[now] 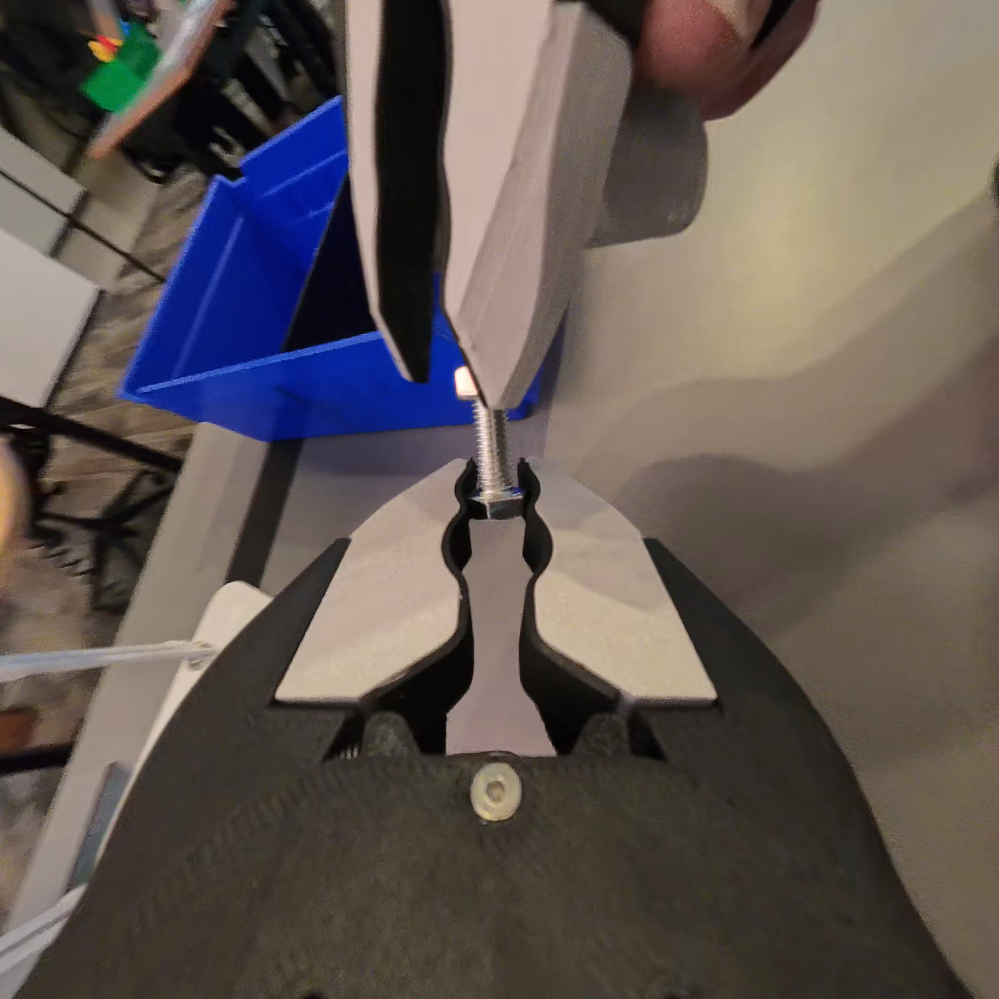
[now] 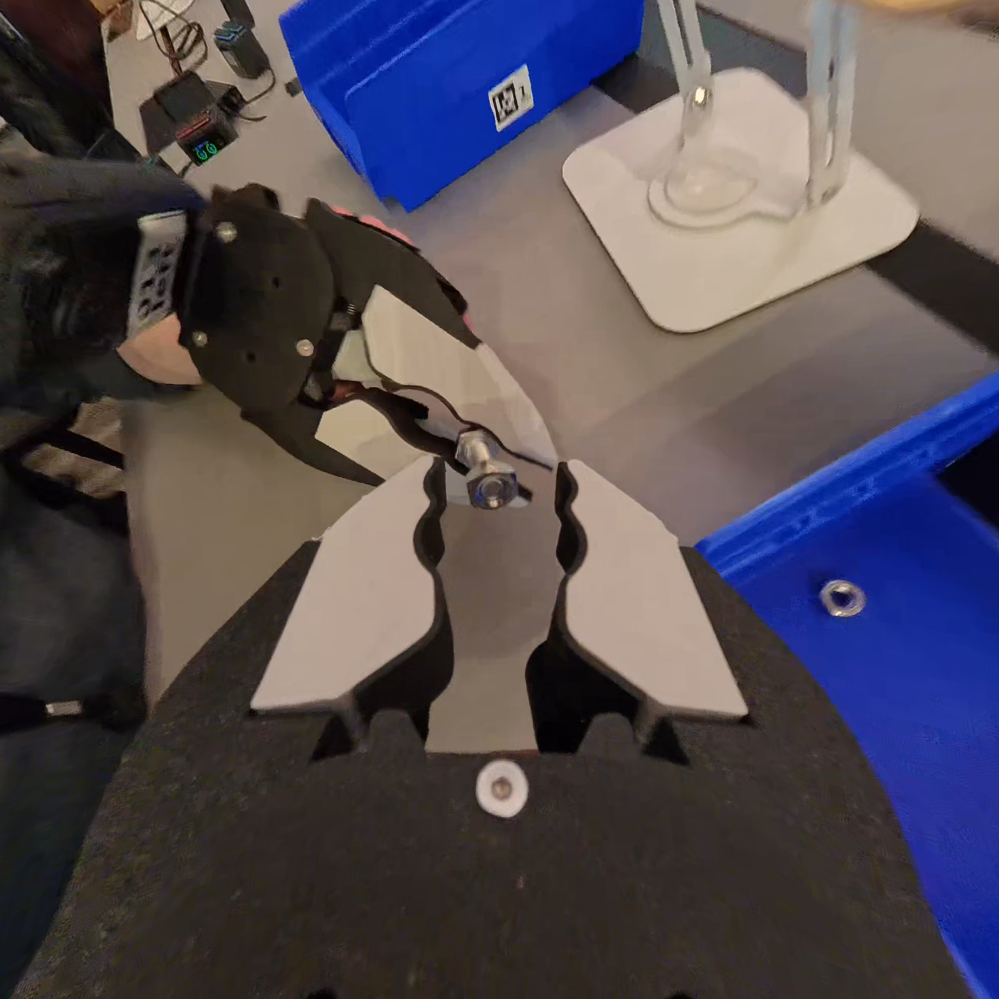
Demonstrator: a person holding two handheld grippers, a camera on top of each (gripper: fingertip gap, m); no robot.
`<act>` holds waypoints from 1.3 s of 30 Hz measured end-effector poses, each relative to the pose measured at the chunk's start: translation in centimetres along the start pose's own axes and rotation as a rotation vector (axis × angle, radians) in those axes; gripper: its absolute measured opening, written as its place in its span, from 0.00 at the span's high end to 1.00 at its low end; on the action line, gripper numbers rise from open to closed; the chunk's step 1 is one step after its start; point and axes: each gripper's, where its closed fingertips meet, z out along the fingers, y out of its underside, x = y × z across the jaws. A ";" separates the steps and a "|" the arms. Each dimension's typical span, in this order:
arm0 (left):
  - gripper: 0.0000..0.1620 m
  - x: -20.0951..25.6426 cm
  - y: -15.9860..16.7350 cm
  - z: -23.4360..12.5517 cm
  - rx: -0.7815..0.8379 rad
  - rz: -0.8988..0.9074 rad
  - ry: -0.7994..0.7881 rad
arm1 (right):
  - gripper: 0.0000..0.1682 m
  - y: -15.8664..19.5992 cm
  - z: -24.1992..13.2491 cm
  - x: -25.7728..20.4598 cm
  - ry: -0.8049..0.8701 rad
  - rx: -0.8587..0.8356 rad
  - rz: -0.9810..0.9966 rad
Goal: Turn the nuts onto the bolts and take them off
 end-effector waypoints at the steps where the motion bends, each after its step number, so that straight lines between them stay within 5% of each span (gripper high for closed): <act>1: 0.91 -0.3 0.0 0.0 -0.008 0.027 -0.045 | 0.77 0.3 0.2 0.1 -0.015 -0.007 0.035; 6: 0.91 -0.5 0.2 0.2 -0.041 0.102 -0.125 | 0.88 0.9 0.6 -0.2 -0.080 0.015 0.154; 12: 0.91 0.0 0.0 0.2 -0.024 0.050 -0.063 | 0.88 1.2 0.6 -0.3 -0.047 -0.020 -0.017; 25: 0.91 5.9 -2.4 -4.0 0.261 -0.511 0.921 | 0.89 2.0 0.4 -2.9 0.215 -0.289 -1.359; 36: 0.91 5.6 -1.9 -3.3 0.253 -0.483 0.863 | 0.88 1.9 0.6 -2.3 0.230 -0.268 -1.271; 39: 0.91 5.2 -2.0 -3.2 0.267 -0.482 0.834 | 0.78 1.3 0.4 -2.1 0.237 -0.240 -1.193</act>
